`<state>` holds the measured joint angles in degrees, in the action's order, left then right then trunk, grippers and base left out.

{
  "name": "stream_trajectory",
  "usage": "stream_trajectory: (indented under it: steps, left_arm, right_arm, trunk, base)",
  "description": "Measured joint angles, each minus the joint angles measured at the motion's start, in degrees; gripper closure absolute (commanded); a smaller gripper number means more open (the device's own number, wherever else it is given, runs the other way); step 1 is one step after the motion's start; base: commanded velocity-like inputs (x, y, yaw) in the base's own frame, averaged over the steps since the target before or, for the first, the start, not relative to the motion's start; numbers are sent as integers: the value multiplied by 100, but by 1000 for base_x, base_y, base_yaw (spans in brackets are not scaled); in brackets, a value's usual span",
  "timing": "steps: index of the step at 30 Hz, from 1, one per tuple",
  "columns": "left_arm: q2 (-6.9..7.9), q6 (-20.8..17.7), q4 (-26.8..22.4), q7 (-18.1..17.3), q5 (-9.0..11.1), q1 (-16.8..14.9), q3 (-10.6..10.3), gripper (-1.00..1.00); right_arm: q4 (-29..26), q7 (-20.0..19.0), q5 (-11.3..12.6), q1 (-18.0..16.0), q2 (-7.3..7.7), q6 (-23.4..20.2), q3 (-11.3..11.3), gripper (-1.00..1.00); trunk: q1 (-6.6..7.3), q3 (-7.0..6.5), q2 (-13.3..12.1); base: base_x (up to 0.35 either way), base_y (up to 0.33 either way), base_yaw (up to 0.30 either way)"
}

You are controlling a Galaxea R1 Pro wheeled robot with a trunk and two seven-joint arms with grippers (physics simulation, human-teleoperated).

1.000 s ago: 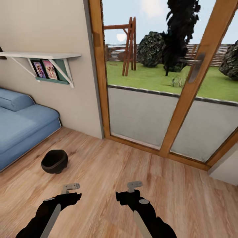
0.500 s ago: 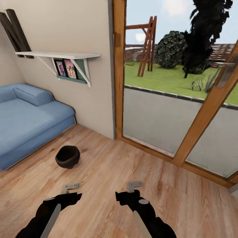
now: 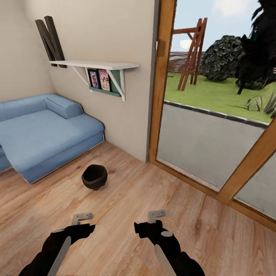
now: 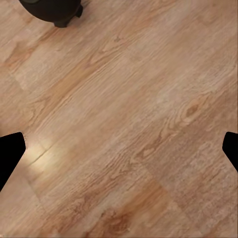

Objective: Place each of the two pumpkins and all three candles from the living room inside a cabinet in the living room (use any cabinet), then make sure every cabinet is closed, and position the cauldron so it is next to a table in the living room.

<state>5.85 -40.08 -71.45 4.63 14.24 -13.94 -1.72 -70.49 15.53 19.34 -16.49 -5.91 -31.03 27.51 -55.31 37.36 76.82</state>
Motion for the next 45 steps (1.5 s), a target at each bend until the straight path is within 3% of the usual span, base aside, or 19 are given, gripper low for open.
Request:
stream_trajectory:
  steps: [20, 40, 45]
  left_arm:
    - [-9, 23, 7, 14, -15, 0, -40, -100]
    - [-11, 31, 3, 13, -6, 0, -46, -100]
    - [-10, 32, 6, 14, -17, 0, -54, -100]
  right_arm:
    - [-1, 0, 9, 1, 0, 5, 6, -100]
    - [-1, 0, 1, 1, 1, 6, 14, -100]
    - [-1, 3, 1, 3, 0, 6, 108, -100]
  trunk:
    - [1, -138, 0]
    - [0, -294, 0]
    - [2, -333, 0]
  base:
    - [203, -32, 206]
    - [34, -19, 174]
    - [202, -79, 155]
